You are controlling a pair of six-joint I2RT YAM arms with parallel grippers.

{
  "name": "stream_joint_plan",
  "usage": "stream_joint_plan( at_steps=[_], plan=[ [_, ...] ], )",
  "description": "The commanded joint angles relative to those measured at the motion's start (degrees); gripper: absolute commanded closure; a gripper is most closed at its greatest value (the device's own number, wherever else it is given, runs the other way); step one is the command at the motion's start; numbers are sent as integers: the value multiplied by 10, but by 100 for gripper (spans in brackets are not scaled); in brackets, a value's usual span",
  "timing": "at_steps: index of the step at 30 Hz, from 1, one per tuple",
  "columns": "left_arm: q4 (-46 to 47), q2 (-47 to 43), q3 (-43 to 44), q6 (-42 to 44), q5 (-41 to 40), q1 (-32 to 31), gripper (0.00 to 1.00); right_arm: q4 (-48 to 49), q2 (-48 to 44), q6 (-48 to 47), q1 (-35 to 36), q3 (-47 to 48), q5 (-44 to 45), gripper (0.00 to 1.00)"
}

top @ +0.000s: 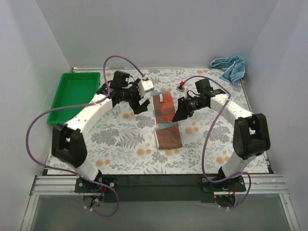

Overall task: Roll the towels
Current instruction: Fold the towel, then roll the towel

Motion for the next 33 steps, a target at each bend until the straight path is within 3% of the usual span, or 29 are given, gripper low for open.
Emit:
stream_joint_plan(
  at_steps=[1,6,12,26,31,33],
  plan=[
    [26,-79,-116,129,-54,-89,21,6,54,13,35,19,4,60],
    [78,-153,-235,190,-124,-224,26,18,108,11,70,12,60,66],
    [125,-118,-281,203,-166,-323,31,41,149,13,65,-18,108,71],
    [191,-16,-286,203,-177,-378,55,53,175,25,60,-39,97,74],
    [188,4,-287,189,-192,-379,81,51,173,22,60,-43,91,75],
    [179,-6,-288,178,-186,-379,85,51,167,19,62,-55,90,76]
  ],
)
